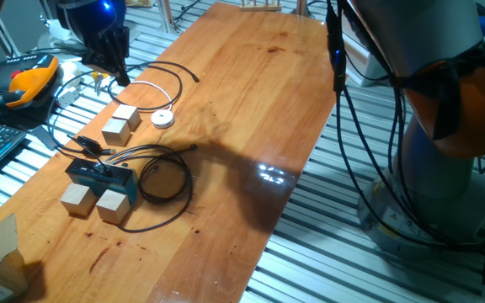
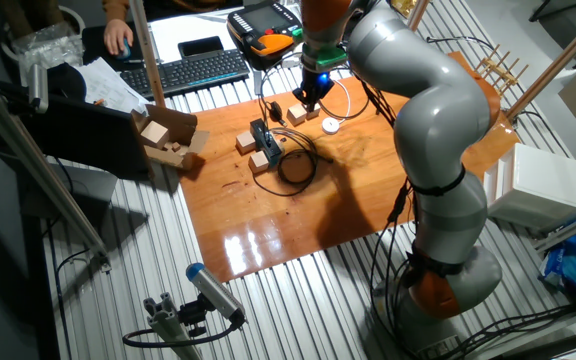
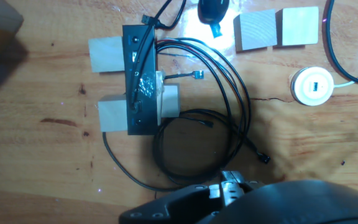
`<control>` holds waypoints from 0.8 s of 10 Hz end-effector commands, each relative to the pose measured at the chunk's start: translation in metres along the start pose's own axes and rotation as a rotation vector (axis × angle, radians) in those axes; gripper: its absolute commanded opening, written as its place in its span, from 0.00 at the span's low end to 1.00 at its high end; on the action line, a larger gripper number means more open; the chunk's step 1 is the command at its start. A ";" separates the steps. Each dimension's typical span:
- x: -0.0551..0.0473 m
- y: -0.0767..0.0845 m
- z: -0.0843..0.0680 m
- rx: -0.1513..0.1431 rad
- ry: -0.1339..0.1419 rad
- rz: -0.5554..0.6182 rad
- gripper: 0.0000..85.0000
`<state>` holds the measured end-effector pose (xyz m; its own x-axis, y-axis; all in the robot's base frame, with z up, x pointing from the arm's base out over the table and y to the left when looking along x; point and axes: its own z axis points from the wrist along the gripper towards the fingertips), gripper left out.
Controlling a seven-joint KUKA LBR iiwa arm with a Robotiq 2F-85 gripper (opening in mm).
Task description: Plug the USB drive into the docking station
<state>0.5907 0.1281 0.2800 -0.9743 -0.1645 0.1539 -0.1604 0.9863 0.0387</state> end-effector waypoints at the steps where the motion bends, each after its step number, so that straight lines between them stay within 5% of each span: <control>1: 0.000 0.000 0.000 0.000 0.000 0.000 0.00; 3: 0.000 0.000 0.000 -0.005 -0.007 0.023 0.00; 4: 0.000 0.000 0.000 0.027 0.023 0.022 0.00; 5: 0.000 0.000 0.000 0.020 0.038 0.018 0.00; 6: 0.000 0.000 0.000 -0.010 0.025 0.008 0.00; 8: 0.000 0.000 0.000 -0.001 0.002 -0.022 0.00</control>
<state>0.5907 0.1288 0.2791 -0.9716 -0.1814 0.1520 -0.1758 0.9832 0.0490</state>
